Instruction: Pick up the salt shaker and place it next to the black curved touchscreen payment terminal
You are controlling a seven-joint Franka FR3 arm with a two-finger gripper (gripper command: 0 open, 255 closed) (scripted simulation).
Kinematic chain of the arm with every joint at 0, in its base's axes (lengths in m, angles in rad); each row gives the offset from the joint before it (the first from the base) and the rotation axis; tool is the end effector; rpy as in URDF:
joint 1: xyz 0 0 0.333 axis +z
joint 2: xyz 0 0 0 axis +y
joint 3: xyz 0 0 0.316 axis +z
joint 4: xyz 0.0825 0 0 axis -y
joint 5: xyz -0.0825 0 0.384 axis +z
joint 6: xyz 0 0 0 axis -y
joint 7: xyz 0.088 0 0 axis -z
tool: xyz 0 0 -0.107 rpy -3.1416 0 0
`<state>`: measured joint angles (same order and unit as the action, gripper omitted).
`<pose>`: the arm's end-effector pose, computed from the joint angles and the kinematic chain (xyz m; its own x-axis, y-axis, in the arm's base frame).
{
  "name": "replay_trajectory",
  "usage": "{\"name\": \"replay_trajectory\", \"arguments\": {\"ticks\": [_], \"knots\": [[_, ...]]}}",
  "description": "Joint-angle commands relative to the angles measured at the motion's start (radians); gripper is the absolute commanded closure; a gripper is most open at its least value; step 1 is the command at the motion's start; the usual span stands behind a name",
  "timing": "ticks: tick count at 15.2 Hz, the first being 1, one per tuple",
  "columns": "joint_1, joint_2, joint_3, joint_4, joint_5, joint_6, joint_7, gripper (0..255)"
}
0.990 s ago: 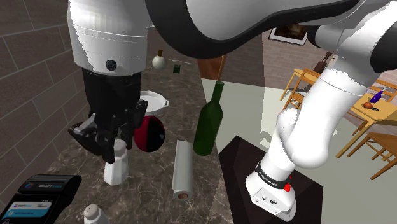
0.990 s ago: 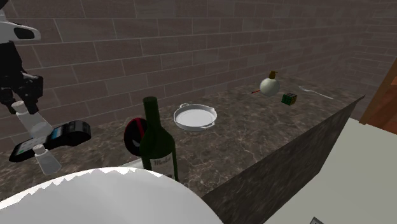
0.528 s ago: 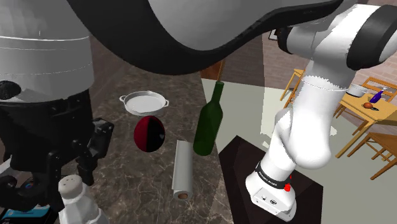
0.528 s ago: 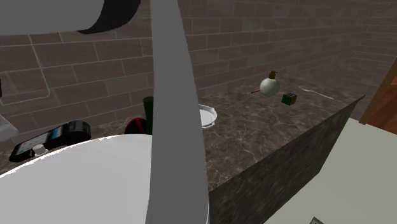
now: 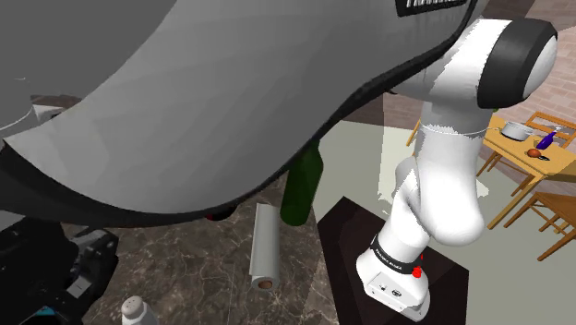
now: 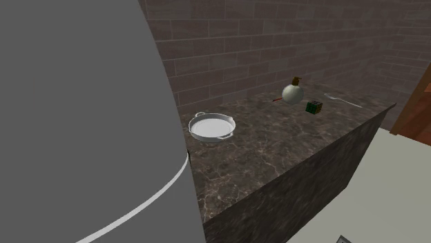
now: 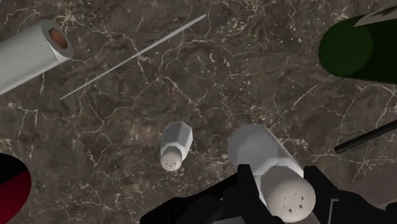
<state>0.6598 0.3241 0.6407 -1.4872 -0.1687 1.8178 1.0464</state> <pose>0.2381 0.6066 0.5234 0.9670 0.2544 0.0133 0.2547 -0.9642 -0.0739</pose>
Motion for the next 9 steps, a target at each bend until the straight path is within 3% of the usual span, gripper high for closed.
{"name": "replay_trajectory", "arguments": {"ticks": [1,9], "knots": [[-0.004,-0.003,-0.001,-0.030,0.001,0.028,0.000,255],[-0.011,0.007,-0.007,-0.126,-0.008,0.131,0.006,255]]}}
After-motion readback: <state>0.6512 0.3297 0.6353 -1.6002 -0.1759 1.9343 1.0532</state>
